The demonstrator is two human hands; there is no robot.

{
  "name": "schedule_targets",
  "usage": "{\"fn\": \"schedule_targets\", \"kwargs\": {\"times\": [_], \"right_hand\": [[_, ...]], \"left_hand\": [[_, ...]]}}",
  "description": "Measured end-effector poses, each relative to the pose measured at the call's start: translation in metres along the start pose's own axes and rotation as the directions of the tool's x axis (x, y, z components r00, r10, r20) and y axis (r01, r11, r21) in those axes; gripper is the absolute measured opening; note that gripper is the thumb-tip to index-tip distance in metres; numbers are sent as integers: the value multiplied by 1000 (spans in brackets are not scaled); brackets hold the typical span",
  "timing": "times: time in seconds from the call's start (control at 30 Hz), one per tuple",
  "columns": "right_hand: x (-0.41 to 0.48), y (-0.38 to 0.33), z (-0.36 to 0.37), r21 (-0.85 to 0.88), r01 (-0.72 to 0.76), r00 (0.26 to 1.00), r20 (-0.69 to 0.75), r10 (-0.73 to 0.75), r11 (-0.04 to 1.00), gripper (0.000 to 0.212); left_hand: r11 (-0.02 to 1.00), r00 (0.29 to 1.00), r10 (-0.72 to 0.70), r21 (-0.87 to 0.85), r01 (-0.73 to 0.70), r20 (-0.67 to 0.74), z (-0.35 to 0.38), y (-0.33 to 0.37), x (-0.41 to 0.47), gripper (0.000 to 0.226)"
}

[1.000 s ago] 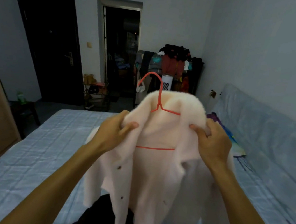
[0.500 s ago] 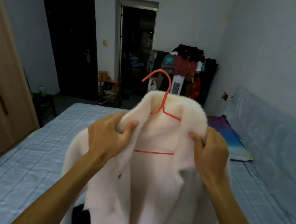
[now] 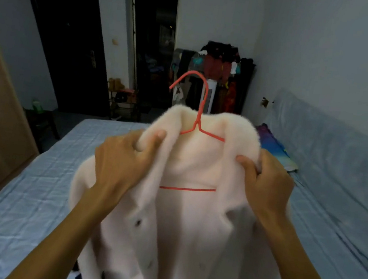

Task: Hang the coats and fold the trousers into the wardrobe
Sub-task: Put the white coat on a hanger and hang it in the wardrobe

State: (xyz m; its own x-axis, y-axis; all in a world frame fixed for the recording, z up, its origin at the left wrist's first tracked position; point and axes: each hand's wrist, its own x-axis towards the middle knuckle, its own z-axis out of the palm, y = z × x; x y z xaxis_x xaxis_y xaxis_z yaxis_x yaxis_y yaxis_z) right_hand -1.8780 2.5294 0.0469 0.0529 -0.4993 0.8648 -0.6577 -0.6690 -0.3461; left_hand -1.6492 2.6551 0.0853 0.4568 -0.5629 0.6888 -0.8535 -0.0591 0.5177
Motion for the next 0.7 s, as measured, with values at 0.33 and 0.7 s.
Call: {"fn": "schedule_targets", "kwargs": {"times": [0.33, 0.7], "right_hand": [[-77, 76, 100, -174, -334, 741, 558, 373, 926, 48], [-194, 228, 333, -351, -388, 537, 665, 519, 852, 45]], "left_hand": [[951, 882, -253, 268, 152, 398, 134, -88, -30, 65], [904, 741, -320, 425, 51, 590, 397, -241, -65, 43]]}}
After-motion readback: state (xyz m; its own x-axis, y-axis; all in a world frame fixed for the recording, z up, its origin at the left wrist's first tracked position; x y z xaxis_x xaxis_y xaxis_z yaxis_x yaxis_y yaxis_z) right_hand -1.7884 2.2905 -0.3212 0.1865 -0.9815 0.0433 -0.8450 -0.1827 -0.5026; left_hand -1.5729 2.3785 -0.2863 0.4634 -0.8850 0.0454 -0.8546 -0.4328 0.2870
